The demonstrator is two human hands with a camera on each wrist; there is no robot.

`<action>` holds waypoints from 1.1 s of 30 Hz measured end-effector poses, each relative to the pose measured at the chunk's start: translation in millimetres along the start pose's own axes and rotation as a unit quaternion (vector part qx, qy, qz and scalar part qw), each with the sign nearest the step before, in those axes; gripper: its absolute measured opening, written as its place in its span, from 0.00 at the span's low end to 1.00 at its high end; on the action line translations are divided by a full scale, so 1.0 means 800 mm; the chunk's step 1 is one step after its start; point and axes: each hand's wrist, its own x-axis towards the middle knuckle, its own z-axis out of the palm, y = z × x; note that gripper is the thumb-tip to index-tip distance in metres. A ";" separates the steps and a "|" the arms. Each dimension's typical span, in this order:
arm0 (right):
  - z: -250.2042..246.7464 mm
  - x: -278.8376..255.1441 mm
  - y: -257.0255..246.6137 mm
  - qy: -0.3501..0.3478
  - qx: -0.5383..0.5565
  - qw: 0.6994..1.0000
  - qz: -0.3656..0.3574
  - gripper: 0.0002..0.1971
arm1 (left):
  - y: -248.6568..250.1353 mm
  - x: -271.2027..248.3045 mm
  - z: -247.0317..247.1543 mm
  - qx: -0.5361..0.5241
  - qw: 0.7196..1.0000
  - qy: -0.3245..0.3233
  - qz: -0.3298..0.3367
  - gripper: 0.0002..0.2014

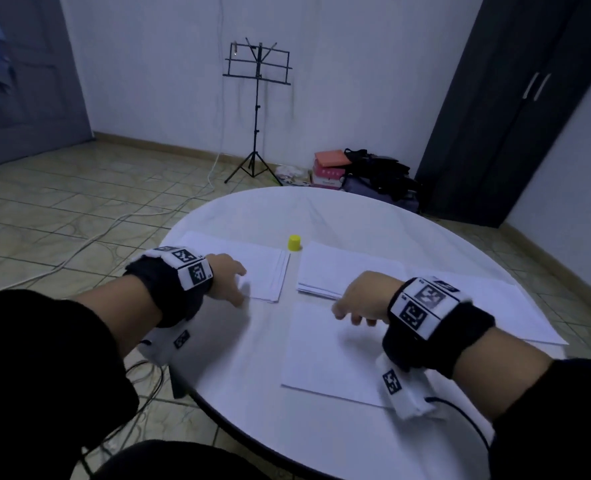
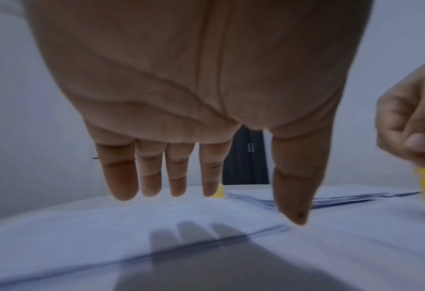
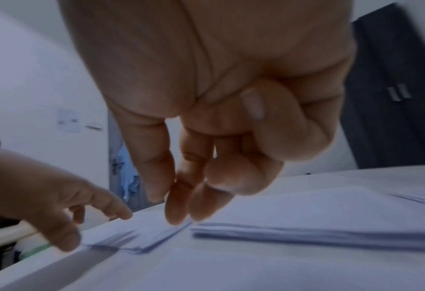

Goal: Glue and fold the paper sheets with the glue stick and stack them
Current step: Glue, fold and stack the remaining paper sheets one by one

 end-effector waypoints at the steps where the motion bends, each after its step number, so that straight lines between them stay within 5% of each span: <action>1: -0.002 0.016 -0.021 0.014 -0.016 1.000 -0.015 0.15 | -0.017 0.008 -0.002 0.003 1.000 0.004 -0.027 0.35; 4: -0.006 0.063 -0.077 0.054 -0.058 0.995 -0.066 0.10 | -0.063 0.035 0.000 0.013 0.996 0.010 -0.083 0.25; 7: -0.003 0.112 -0.119 0.055 -0.118 0.988 -0.080 0.22 | -0.090 0.054 0.002 0.016 0.995 -0.016 -0.094 0.12; 11: 0.002 0.163 -0.148 0.046 -0.138 0.988 -0.058 0.26 | -0.098 0.069 -0.004 0.028 0.994 -0.017 -0.100 0.08; 22: -0.011 0.182 -0.155 0.002 -0.201 0.979 -0.045 0.34 | -0.109 0.097 0.000 -0.014 0.992 -0.016 -0.121 0.24; 29: -0.007 0.169 -0.158 0.036 -0.159 0.985 -0.064 0.22 | -0.115 0.104 0.006 -0.013 0.993 0.001 -0.114 0.25; 33: 0.002 0.163 -0.164 0.000 -0.088 0.995 -0.036 0.18 | -0.112 0.099 0.004 -0.005 0.994 -0.007 -0.105 0.24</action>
